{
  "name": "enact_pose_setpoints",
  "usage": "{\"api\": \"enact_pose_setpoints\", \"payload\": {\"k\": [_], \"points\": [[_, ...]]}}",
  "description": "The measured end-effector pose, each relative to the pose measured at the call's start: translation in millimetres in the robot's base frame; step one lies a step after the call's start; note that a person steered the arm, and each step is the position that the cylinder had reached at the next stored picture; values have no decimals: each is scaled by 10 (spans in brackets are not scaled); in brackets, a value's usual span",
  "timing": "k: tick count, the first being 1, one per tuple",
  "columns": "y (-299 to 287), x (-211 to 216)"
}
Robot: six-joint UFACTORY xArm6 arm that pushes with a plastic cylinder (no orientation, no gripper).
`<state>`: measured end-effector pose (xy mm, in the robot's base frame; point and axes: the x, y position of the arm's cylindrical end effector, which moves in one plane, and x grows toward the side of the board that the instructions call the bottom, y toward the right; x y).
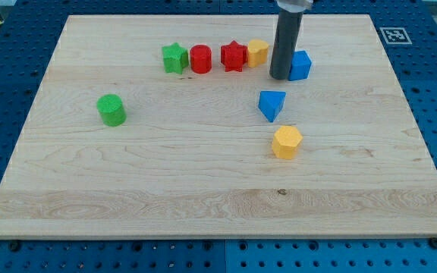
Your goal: Push the red star left to the heart
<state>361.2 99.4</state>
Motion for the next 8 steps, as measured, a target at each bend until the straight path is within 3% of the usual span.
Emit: {"api": "enact_pose_setpoints", "payload": {"k": [2, 3, 5, 8], "points": [[-71, 258], [-440, 515], [-956, -34], [-897, -90]]}}
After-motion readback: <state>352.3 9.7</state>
